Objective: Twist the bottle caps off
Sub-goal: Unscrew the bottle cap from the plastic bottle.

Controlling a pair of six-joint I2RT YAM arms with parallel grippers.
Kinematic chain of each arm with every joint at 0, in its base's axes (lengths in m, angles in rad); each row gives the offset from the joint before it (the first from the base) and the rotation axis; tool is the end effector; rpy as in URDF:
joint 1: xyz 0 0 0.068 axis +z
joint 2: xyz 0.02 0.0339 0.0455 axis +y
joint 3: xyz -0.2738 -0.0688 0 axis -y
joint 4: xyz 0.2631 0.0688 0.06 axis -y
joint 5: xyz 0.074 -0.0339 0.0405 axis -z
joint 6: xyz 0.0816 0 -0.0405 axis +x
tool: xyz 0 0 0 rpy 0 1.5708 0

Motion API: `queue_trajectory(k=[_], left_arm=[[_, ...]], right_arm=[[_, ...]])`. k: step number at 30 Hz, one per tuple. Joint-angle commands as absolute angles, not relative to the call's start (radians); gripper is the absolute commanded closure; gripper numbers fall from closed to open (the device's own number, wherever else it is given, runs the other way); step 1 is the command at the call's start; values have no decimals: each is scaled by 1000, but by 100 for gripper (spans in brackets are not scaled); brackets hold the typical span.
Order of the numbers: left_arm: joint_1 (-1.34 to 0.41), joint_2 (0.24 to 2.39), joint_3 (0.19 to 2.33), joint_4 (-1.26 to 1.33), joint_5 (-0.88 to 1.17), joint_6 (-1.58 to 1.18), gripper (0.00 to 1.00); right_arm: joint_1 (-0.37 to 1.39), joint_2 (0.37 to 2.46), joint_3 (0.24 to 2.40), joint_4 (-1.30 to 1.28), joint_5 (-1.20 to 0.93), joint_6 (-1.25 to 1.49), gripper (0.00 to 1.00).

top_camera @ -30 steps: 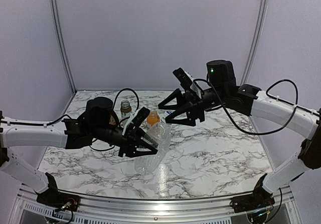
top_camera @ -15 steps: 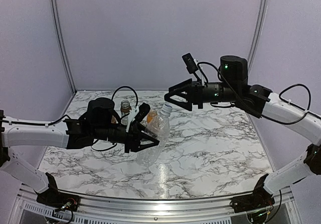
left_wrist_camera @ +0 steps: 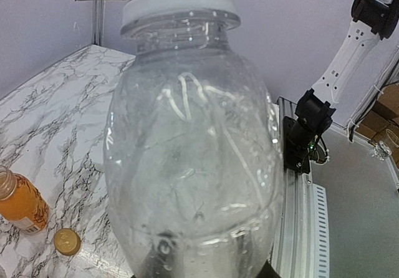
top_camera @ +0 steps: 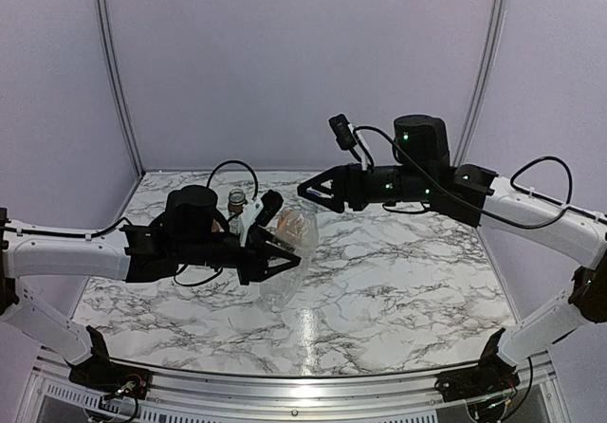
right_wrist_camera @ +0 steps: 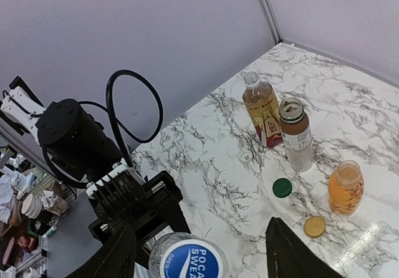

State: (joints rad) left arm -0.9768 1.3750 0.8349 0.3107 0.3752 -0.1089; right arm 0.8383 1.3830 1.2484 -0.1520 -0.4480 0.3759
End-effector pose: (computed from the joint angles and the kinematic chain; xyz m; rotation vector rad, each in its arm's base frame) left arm 0.1819 -0.3227 0.2641 1.0614 1.6080 -1.0905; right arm 0.2273 0.3056 0.3649 -0.7883 1.8647 1.2248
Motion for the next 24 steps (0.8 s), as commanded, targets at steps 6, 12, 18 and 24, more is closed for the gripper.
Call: queue_trajectory(k=[6,12,18,24], left_arm=[[-983,1348,848,344,304,-99,68],[-983,1346,845,344,291,-95,68],[-983,1343,841,344,293,-91,68],[-983,1323,826,345,353,-81,68]], right_arm=[[852,1410,1278,-153,-474,394,52],[852,1415,1272,-140,-493,388,70],[851,1406,1268,-130,-498,349,88],[829,1399,1252,-102,-636,213,91]])
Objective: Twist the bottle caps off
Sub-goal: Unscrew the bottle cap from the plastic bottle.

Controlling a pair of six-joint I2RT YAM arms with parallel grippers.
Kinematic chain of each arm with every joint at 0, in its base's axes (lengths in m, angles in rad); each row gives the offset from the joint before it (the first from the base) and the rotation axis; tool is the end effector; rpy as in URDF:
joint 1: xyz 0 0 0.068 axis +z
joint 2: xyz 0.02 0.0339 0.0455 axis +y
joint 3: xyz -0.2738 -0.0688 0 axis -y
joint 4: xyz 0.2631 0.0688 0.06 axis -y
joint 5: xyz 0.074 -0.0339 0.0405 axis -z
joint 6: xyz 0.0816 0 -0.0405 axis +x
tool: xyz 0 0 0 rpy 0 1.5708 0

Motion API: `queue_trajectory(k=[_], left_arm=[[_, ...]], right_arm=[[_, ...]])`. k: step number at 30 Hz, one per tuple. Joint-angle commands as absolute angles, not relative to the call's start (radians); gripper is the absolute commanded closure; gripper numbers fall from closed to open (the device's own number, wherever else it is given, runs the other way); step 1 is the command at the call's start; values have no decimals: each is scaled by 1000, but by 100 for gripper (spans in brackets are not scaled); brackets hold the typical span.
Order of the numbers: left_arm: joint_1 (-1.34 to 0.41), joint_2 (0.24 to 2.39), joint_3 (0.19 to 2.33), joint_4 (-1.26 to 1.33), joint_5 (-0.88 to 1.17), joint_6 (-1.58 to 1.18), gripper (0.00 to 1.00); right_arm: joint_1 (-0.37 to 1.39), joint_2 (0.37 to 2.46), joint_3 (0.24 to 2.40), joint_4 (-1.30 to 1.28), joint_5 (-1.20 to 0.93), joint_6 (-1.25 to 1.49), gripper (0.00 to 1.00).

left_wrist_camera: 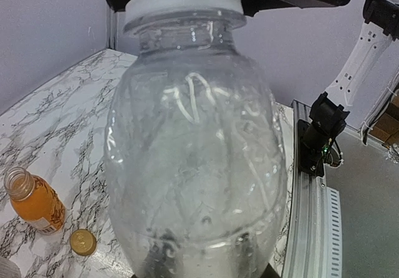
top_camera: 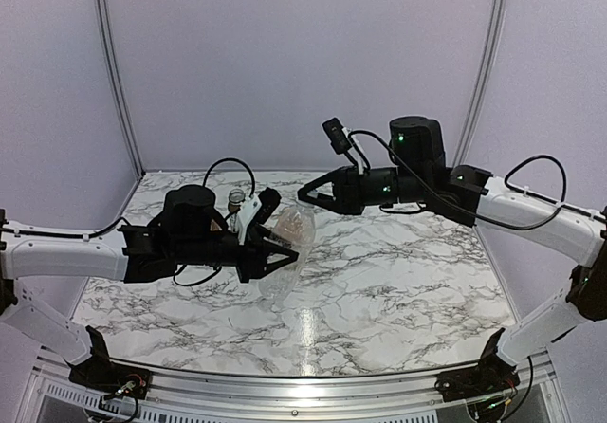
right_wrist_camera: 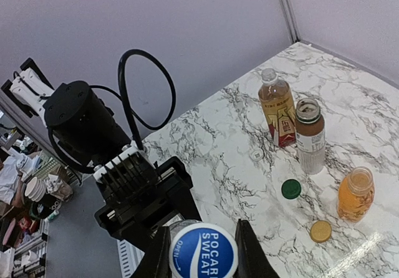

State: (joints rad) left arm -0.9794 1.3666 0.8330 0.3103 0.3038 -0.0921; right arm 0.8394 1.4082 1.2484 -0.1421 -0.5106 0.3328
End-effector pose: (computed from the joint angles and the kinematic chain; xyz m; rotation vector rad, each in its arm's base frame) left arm 0.1858 -0.3204 0.2658 1.0215 1.6105 -1.0207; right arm 0.2265 0.3121 0.3579 -0.8748 1.8435 1.2514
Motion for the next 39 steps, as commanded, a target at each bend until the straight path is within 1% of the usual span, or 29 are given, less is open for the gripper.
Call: queue_trajectory(k=[1,9,14,17,23,26,35,39], left_arm=[[-983,1319,824,345,379,-77,68],[-983,1302,828,348,715,-70,68],[-980,1316,849,348,867,-78,68],[-980,1320,854,348,890,-80,68],[-979,1320,854,348,861,-76,68],[-977,1325,853,348,825,-73,68],[-969,1335,847,348,720,-70,68],[-969,1330,845,348,663,-67,68]], right_arm=[[821,1400,1249,-102,-681,184,90],[799,1397,1233,-120,-1066,-95,82],[795,1414,1259,-167,-1176,-192,79],[795,1420,1268,-183,-1203,-213,78],[792,1422,1267,-193,-1185,-205,76],[793,1421,1264,-189,-1133,-186,69],[795,1385,1242,-190,-1022,-142,34],[794,1343,1221,-170,-960,-94,23]])
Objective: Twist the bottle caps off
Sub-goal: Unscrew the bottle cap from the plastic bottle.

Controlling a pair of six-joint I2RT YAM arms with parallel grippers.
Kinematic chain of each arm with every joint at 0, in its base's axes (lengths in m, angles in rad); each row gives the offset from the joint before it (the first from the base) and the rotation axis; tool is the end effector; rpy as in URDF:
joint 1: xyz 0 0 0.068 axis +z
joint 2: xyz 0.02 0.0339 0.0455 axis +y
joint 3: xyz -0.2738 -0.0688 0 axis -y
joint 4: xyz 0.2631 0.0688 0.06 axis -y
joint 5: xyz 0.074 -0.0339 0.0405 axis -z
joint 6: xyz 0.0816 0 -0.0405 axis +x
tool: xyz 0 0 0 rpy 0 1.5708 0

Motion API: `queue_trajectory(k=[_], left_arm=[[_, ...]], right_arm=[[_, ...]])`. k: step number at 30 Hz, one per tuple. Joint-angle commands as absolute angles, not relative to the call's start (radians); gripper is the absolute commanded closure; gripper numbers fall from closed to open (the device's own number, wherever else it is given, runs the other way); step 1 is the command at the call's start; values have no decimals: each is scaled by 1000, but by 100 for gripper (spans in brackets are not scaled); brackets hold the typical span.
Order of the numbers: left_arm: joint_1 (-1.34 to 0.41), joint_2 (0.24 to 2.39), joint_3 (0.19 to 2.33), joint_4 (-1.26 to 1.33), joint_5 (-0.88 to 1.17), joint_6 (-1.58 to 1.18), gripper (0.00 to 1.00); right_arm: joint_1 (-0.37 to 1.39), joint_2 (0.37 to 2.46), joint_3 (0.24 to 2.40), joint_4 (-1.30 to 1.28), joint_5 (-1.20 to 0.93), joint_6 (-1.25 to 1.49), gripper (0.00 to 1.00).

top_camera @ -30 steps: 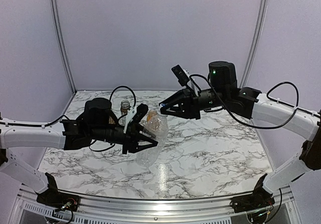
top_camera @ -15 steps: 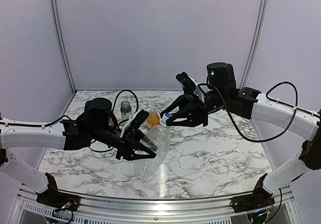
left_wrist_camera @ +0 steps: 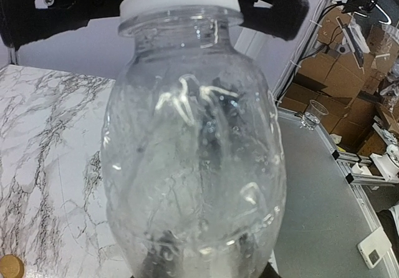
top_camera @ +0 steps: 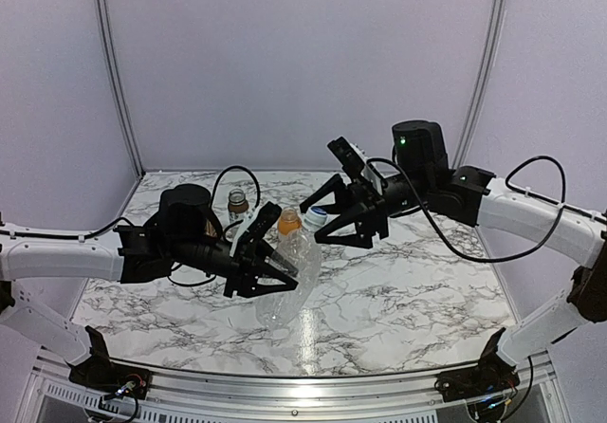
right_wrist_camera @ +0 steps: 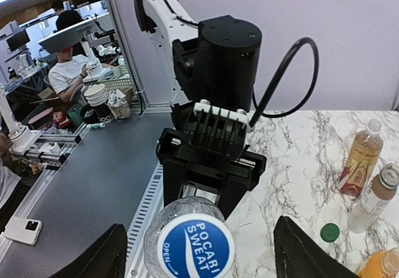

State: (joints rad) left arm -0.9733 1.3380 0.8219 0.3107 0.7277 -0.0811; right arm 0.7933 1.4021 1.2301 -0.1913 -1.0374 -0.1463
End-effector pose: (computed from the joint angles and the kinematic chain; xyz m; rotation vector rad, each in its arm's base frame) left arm 0.1505 -0.3177 0.2747 1.3219 1.4293 -1.3729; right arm 0.1965 0.2998 0.3565 -1.4973 1.3290 1.4166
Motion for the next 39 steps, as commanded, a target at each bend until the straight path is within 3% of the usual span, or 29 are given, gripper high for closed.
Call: queue_trajectory(k=[1,13,26,39], left_arm=[[-968,1330,845,348,647,-67,68],[-974,1351,855,348,480,-70,67],[-979,1353,850,348,360,-72,67],[-980,1359,848,348,334,-72,67]], right_arm=[[795,1331,1218,-164,-933,-77,21],[799,1290,1264,-105,-478,333,15],[845,1323,1259,-113,-381,405,16],[867,1377,1281,-106,-437,405,43]])
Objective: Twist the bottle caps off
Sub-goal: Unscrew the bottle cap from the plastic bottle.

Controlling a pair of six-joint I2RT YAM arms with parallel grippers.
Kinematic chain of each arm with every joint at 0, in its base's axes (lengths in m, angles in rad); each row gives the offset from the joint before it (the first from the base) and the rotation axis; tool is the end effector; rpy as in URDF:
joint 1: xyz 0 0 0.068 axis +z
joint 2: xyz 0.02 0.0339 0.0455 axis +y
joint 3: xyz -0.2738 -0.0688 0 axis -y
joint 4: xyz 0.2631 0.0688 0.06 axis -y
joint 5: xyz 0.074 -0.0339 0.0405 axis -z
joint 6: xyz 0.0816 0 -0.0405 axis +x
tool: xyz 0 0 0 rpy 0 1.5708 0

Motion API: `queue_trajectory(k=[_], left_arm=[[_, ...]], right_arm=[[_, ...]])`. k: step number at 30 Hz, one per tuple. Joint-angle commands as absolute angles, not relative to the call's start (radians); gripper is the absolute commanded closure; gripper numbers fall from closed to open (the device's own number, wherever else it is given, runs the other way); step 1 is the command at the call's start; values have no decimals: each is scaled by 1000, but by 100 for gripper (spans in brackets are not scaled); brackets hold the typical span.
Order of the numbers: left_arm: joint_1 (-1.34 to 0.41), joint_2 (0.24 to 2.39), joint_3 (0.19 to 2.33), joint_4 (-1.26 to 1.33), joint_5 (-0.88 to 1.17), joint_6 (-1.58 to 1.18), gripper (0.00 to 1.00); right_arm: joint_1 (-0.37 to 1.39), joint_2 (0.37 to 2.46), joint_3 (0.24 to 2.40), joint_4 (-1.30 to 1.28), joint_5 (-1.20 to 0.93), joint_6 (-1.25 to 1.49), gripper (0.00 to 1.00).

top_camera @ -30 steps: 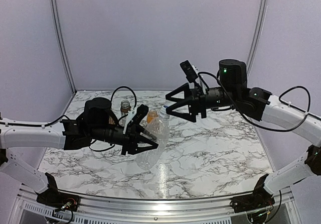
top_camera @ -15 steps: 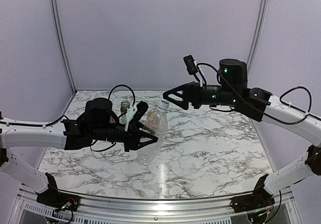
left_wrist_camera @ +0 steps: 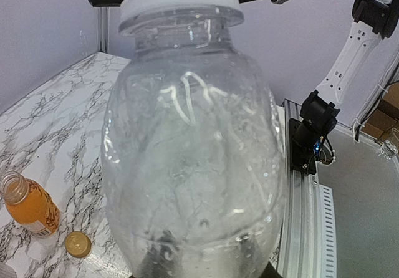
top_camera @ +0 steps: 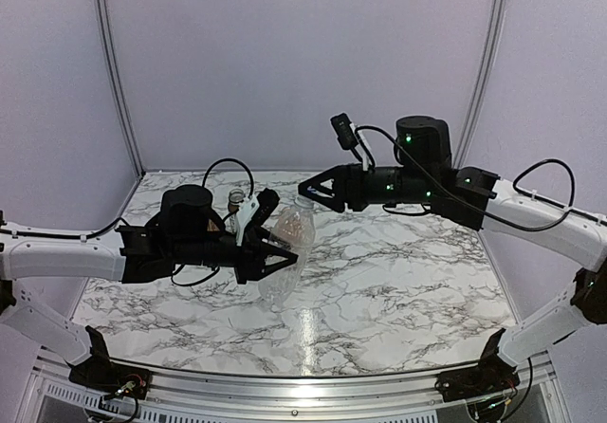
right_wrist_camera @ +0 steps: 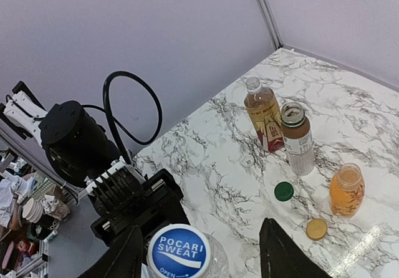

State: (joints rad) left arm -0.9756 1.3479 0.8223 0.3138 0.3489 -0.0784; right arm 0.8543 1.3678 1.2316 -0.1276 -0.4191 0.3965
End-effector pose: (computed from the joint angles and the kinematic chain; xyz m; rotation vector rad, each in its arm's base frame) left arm 0.1813 -0.3174 0.2687 1.0564 1.5778 -1.0501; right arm 0.2226 0.3061 0.3667 -0.7625 1.8533 1.2278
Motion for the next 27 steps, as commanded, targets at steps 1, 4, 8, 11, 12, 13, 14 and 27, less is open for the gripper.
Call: queue_trajectory(k=[1,4,8,11,12,13,14,27], left_arm=[[-980,1359,846,348,333,-72,67],[-980,1360,845,348,327,-72,67],[-980,1361,845,348,327,-74,67],[-980,1360,844,348,326,-75,67],[-980,1358,842,348,324,-74,67],[-980,1357,842,348,322,-74,67],[-980,1355,840,348,321,-73,67],[-979,1310,837,353,671,-70,67]], right_arm=[[868,1379,1281,-104,-442,405,45],[870,1388,1280,-95,-466,407,52],[871,1397,1278,-83,-490,410,62],[871,1395,1276,-76,-495,407,70],[870,1394,1276,-75,-496,405,73],[870,1393,1278,-75,-498,401,76],[871,1391,1277,-75,-497,397,78],[822,1346,1249,-111,-938,-34,85]])
